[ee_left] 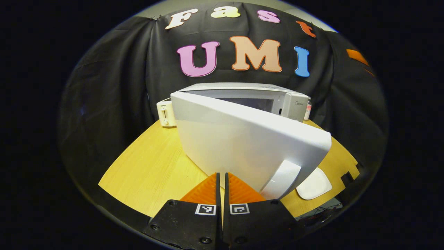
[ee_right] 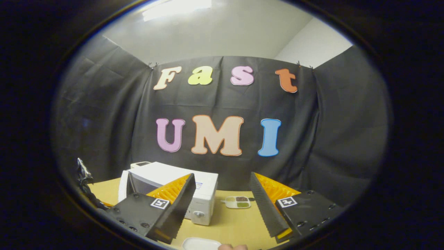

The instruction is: Open the microwave oven with the left hand, put the food in, and close the microwave oven.

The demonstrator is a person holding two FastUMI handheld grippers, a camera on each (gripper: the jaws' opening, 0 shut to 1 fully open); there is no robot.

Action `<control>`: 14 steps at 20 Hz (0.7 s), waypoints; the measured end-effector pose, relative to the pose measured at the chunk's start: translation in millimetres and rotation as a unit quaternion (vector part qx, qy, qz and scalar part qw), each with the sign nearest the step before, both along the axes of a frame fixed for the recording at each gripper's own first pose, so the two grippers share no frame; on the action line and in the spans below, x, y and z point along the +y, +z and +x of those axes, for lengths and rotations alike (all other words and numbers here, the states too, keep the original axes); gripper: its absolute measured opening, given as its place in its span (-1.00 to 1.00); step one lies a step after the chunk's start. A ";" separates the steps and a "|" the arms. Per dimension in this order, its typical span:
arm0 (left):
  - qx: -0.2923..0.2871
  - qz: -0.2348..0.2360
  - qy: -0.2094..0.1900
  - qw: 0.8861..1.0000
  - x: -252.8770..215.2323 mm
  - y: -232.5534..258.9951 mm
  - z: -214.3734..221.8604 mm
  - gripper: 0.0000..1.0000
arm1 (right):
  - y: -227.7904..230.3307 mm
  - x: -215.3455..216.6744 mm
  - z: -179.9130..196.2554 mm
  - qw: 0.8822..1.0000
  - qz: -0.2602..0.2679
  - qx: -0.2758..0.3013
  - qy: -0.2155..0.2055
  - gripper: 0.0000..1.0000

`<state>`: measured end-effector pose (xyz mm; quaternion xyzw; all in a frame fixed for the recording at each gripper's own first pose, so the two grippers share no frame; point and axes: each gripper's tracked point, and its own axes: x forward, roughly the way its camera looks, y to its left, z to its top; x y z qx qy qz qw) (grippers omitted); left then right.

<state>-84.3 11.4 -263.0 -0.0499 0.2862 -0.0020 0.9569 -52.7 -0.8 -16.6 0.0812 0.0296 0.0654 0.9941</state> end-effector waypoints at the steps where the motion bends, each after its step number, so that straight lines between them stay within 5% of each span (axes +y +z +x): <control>1: 0.000 0.004 -0.001 1.000 -6.2 -2.0 4.4 -0.99 | -1.1 -3.1 1.3 1.000 -0.002 -0.001 0.000 0.87; 14: -0.009 0.043 -0.024 0.999 -72.6 -7.1 77.1 -0.99 | -5.6 -52.3 46.1 1.000 -0.019 -0.007 0.004 0.87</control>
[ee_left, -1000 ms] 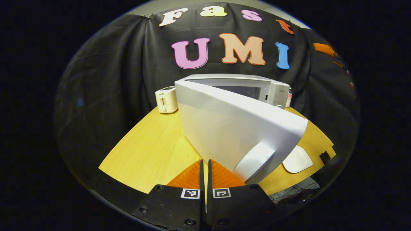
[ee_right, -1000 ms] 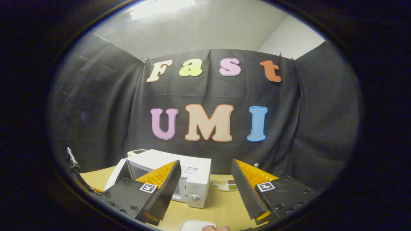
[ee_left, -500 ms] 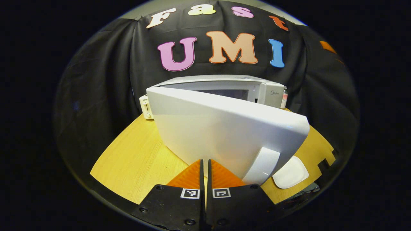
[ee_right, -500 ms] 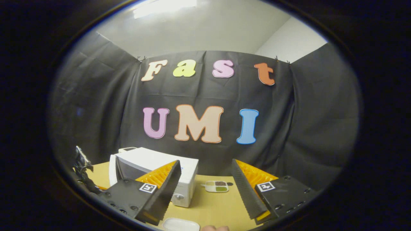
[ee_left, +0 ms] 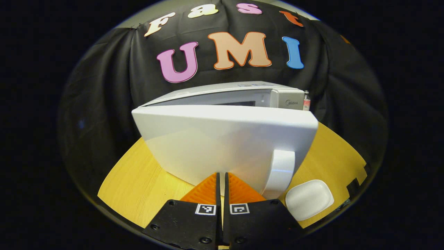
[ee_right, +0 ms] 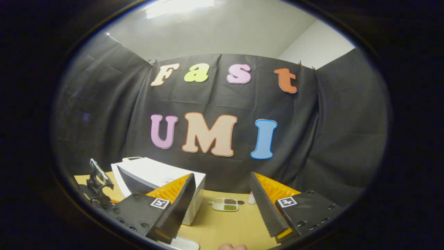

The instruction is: Open the microwave oven with the left hand, put the food in, and close the microwave oven.

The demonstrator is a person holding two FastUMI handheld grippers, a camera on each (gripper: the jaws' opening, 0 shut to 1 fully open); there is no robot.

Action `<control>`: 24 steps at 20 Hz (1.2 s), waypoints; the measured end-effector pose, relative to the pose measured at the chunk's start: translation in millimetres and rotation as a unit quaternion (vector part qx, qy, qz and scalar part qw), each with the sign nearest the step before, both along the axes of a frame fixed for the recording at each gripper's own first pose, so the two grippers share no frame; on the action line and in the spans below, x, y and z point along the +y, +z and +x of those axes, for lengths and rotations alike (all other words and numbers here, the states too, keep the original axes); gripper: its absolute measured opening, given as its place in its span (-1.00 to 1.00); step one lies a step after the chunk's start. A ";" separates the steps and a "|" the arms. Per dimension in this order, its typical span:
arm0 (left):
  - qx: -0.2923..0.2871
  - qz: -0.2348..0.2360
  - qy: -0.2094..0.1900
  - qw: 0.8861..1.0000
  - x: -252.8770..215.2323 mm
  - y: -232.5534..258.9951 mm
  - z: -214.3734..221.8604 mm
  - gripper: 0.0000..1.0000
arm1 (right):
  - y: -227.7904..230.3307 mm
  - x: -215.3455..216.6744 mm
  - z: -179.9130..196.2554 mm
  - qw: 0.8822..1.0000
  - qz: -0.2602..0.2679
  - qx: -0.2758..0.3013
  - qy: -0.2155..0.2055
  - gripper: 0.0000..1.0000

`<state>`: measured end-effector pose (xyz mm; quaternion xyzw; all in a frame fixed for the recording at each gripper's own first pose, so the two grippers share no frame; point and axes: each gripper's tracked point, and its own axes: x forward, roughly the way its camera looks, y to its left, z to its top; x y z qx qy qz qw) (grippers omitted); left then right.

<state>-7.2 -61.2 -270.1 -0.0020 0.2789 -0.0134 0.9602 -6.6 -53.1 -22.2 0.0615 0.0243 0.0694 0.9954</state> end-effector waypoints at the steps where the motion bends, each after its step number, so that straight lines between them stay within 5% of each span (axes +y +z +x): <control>1: 0.002 0.002 -0.007 1.000 -9.2 -1.7 4.3 -0.99 | 1.3 -3.3 3.4 1.000 0.004 0.000 0.000 0.87; 12: -0.016 0.038 -0.035 0.999 -42.4 1.6 78.8 -0.99 | -2.9 -43.0 16.7 1.000 0.013 -0.005 -0.014 0.87; 24: -0.007 0.001 -0.028 1.000 -50.5 -5.2 103.9 -1.00 | 10.4 -43.0 14.4 1.000 -0.013 -0.018 -0.020 0.86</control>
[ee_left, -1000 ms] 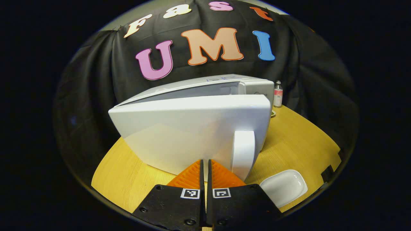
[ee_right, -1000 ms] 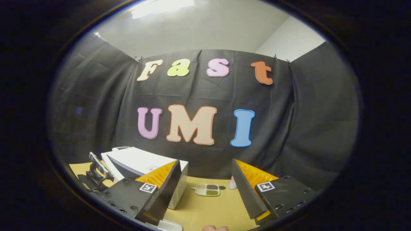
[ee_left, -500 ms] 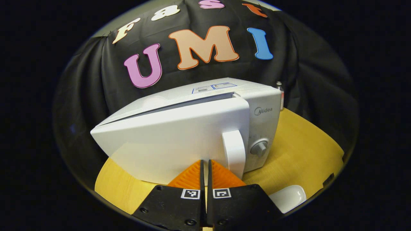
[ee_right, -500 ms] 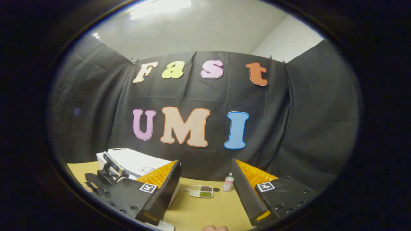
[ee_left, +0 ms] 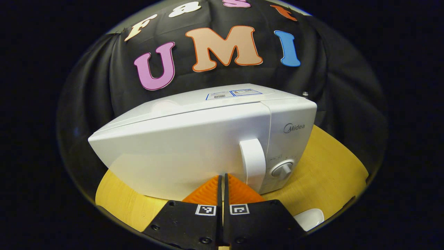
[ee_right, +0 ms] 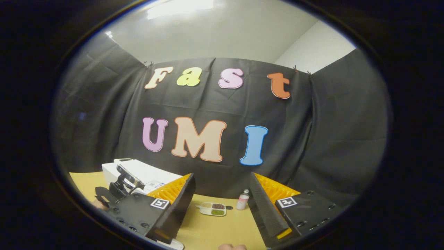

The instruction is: Open the microwave oven with the left hand, put the food in, and close the microwave oven.

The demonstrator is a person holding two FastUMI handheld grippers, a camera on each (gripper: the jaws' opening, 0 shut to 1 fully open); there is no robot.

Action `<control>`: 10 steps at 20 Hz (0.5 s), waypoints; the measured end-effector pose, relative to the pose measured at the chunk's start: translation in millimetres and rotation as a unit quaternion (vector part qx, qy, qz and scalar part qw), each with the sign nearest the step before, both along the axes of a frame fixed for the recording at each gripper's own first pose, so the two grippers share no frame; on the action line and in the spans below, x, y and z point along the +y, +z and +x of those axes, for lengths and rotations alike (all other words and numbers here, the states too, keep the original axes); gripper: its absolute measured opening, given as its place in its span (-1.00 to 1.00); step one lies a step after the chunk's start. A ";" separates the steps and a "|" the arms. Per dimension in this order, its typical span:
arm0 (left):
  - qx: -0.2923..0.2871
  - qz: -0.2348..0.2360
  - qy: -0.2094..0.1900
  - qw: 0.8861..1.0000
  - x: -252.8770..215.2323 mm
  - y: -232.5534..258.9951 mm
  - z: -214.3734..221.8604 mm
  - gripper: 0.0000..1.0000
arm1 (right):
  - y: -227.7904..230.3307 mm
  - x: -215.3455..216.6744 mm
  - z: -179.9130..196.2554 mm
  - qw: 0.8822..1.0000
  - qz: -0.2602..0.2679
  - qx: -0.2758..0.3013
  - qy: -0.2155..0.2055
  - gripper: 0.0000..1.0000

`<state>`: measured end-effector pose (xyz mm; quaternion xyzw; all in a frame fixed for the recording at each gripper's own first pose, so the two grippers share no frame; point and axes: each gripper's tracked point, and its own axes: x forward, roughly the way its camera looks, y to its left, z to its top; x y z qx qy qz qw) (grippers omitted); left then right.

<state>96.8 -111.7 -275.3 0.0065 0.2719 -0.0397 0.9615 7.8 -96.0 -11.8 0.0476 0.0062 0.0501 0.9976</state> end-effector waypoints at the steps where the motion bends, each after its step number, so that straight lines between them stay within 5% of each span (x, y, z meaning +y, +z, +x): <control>1: -0.001 -0.002 -0.001 1.000 -0.2 -0.1 0.4 -1.00 | 0.2 1.2 -0.3 1.000 -0.002 0.002 -0.001 0.86; 7: 0.003 -0.002 -0.011 1.000 -0.1 0.8 -4.3 -0.99 | -2.9 10.8 -6.9 1.000 -0.003 0.014 -0.001 0.87; 10: -0.040 0.018 -0.026 0.999 5.6 28.8 -6.2 -1.00 | -0.3 18.4 -12.1 1.000 -0.009 0.012 -0.004 0.87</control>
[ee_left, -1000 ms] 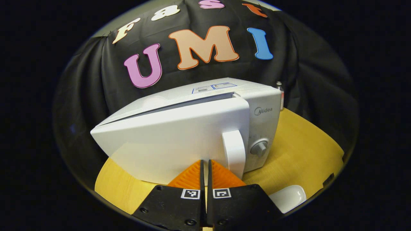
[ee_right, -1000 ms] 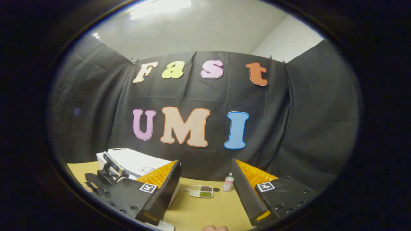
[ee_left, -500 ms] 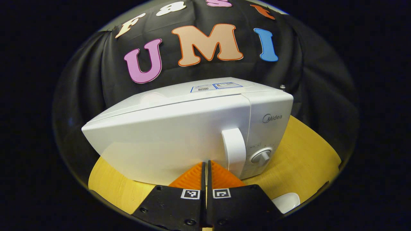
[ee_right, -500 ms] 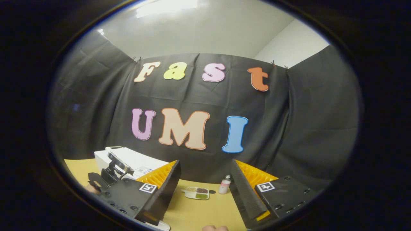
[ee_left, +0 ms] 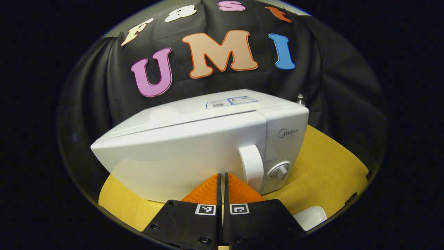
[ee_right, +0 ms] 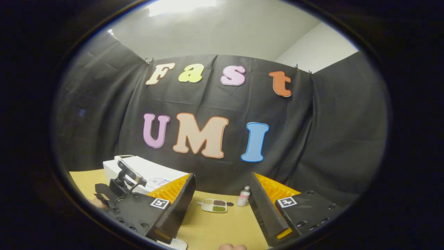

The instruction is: Open the microwave oven with the left hand, put the food in, and close the microwave oven.

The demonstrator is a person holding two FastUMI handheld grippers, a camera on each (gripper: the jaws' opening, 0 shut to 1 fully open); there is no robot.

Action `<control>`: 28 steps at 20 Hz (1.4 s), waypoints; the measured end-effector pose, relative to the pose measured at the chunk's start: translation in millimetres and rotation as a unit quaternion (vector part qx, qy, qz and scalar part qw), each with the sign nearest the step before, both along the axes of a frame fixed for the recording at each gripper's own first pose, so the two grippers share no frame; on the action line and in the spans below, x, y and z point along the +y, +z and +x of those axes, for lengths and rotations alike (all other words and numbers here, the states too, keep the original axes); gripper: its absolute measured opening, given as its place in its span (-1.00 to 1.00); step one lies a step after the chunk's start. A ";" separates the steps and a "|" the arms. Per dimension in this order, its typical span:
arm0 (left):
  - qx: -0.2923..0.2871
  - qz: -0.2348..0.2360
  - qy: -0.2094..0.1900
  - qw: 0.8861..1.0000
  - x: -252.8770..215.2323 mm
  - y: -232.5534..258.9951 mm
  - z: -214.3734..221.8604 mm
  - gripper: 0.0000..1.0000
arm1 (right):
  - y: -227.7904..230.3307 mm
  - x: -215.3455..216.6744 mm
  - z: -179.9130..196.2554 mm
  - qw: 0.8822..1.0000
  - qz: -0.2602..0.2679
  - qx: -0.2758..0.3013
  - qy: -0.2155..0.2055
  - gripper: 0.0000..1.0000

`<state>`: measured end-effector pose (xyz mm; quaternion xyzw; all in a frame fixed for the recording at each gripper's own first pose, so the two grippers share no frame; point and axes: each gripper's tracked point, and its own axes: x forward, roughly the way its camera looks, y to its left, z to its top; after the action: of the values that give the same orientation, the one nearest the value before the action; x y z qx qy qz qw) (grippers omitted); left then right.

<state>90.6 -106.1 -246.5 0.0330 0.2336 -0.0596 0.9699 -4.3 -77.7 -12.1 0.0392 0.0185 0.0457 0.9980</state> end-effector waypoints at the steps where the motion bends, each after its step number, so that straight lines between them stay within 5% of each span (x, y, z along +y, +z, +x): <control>1: -0.014 0.007 -0.006 1.000 2.3 8.9 -2.6 -0.99 | 1.4 3.3 -2.3 1.000 0.001 0.000 -0.001 0.87; 4: -0.045 0.016 -0.016 0.999 13.0 36.9 -18.2 -0.99 | 4.2 16.5 -8.1 1.000 0.004 0.000 -0.002 0.87; 15: -0.178 -0.077 0.023 0.981 119.6 211.2 -66.9 -0.98 | -13.3 73.2 -29.7 0.999 0.024 0.027 -0.014 0.87; 18: -0.196 -0.120 0.011 0.973 125.2 234.0 -90.3 0.92 | -15.2 91.5 -32.0 0.999 0.026 0.034 -0.011 0.87; 22: -0.185 -0.077 0.027 0.979 148.0 218.5 -108.8 0.94 | -12.5 112.9 -33.6 0.999 0.014 0.033 0.000 0.87; 28: -0.178 -0.093 0.033 0.979 155.7 210.4 -120.8 0.93 | -7.9 121.4 -33.0 0.999 0.024 0.036 0.004 0.87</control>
<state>-30.2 49.6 -36.0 -0.0545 0.0521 -0.0425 0.9963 -37.3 43.7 -20.0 0.0645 0.0531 0.0484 0.9953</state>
